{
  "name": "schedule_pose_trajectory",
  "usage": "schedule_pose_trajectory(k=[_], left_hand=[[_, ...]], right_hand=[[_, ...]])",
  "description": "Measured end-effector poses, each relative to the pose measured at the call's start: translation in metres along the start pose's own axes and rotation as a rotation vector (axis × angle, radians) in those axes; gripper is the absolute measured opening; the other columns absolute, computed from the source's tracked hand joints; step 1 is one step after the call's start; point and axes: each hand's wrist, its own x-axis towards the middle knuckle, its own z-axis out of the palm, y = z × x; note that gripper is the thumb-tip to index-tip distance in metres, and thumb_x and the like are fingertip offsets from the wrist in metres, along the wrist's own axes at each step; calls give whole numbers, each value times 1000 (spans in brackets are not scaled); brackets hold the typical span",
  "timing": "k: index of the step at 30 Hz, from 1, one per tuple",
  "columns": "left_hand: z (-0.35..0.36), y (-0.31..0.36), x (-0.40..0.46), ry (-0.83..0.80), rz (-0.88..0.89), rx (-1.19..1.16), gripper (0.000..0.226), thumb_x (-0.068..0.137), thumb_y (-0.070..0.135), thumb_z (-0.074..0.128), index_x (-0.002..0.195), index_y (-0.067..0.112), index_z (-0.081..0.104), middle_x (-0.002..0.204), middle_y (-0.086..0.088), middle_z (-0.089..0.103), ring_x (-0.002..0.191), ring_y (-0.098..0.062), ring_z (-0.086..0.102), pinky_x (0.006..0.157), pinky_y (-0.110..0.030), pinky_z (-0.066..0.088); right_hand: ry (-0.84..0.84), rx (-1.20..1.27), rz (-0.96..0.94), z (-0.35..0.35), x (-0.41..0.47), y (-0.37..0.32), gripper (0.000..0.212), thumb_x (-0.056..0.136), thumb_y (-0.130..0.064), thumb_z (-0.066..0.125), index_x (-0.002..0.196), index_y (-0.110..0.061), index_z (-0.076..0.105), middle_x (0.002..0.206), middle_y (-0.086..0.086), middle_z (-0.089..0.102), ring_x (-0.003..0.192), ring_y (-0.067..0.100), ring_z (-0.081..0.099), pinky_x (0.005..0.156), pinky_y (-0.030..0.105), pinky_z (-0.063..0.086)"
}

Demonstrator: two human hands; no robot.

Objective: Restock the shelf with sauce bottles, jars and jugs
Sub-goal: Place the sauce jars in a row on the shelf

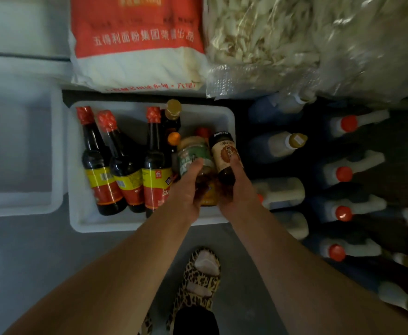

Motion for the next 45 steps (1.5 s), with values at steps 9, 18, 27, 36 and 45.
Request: schedule_pose_trajectory(k=[9, 18, 27, 36, 45], left_hand=[[15, 64, -180, -198, 29, 100, 34, 82, 14, 74, 113, 6, 64, 108, -16, 73, 101, -27, 70, 90, -36, 56], [41, 167, -384, -421, 280, 238, 36, 79, 2, 73, 113, 9, 64, 116, -13, 71, 114, -27, 65, 105, -41, 46], [80, 266, -581, -673, 656, 505, 50, 68, 10, 82, 115, 8, 65, 111, -14, 72, 105, -26, 68, 90, -35, 55], [158, 333, -707, -717, 1051, 515, 59, 60, 10, 87, 115, 4, 66, 109, -17, 72, 106, -33, 68, 96, -41, 53], [214, 394, -743, -576, 1130, 364, 59, 61, 26, 84, 115, 8, 67, 105, -8, 75, 106, -25, 69, 102, -38, 48]], right_hand=[[-258, 16, -63, 5, -176, -40, 59, 89, -38, 65, 137, -6, 56, 125, 16, 69, 113, 27, 68, 96, 37, 55], [-579, -82, -242, 65, -370, -99, 63, 94, -35, 64, 145, -3, 48, 147, 21, 51, 139, 34, 47, 121, 44, 30], [-813, -85, -518, 129, -565, -164, 57, 60, -29, 96, 105, -3, 74, 101, 14, 72, 89, 21, 72, 75, 25, 58], [-1025, -142, -856, 189, -683, -273, 51, 82, -10, 65, 130, 2, 51, 109, 17, 64, 101, 25, 66, 96, 34, 53], [-865, -195, -1022, 258, -718, -380, 48, 81, -6, 78, 123, -6, 55, 114, 15, 72, 100, 22, 73, 84, 28, 54]])
